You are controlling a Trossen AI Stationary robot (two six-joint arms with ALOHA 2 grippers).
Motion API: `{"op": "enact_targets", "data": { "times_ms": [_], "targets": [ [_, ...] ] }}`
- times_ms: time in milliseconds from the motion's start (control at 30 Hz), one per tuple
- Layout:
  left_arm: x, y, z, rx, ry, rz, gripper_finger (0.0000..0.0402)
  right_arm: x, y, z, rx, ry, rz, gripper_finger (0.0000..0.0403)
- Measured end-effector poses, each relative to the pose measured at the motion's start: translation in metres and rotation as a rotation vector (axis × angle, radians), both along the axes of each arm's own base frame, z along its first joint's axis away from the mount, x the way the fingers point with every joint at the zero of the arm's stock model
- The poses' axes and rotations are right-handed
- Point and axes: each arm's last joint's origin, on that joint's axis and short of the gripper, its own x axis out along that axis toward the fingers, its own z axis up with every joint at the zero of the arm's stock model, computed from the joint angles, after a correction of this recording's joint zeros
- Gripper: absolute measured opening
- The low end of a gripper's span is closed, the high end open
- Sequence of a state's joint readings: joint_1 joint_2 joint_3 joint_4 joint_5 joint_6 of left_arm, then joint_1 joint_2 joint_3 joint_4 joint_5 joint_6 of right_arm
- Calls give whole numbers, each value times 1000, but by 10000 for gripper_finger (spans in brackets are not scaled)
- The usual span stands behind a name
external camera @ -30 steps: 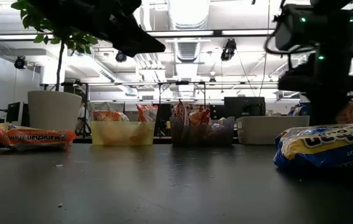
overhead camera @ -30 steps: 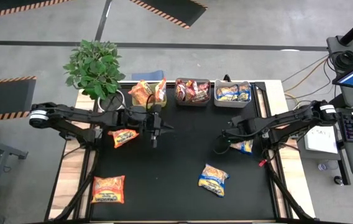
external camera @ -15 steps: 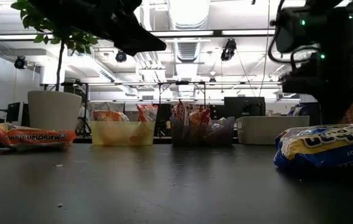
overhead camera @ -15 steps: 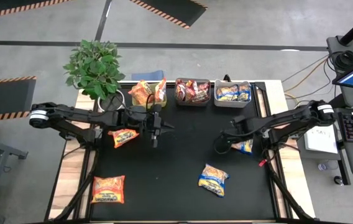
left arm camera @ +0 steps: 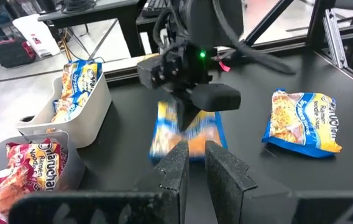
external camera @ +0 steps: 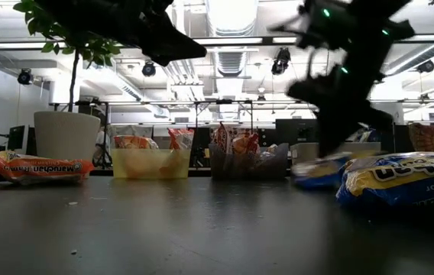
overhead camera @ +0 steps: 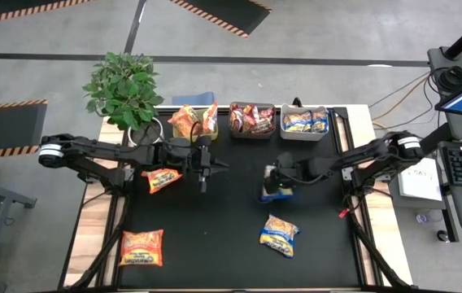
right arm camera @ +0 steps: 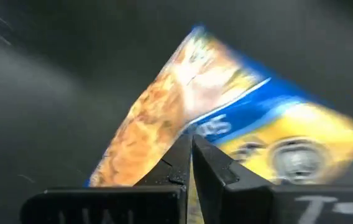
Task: Sort Maruchan noodles
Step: Put the top blue noodle pack into the white bin
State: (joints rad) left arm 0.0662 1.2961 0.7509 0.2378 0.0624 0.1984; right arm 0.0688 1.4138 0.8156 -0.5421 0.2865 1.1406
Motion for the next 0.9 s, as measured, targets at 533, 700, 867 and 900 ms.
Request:
{"op": "enact_targets", "data": {
  "times_ms": [533, 700, 867, 900],
  "targets": [
    [28, 2, -30, -52, -2, 16, 36, -5, -5, 41, -133, -9, 158, 9],
    [48, 3, -58, -55, -37, 16, 36, -20, -7, 32, -107, 11, 148, 9],
    [63, 4, -79, -77, -93, 20, 36, -35, -14, 22, -87, 30, 110, 9],
    [65, 4, -82, -78, -91, 20, 36, -38, -16, 21, -85, 30, 100, 9]
  ]
}}
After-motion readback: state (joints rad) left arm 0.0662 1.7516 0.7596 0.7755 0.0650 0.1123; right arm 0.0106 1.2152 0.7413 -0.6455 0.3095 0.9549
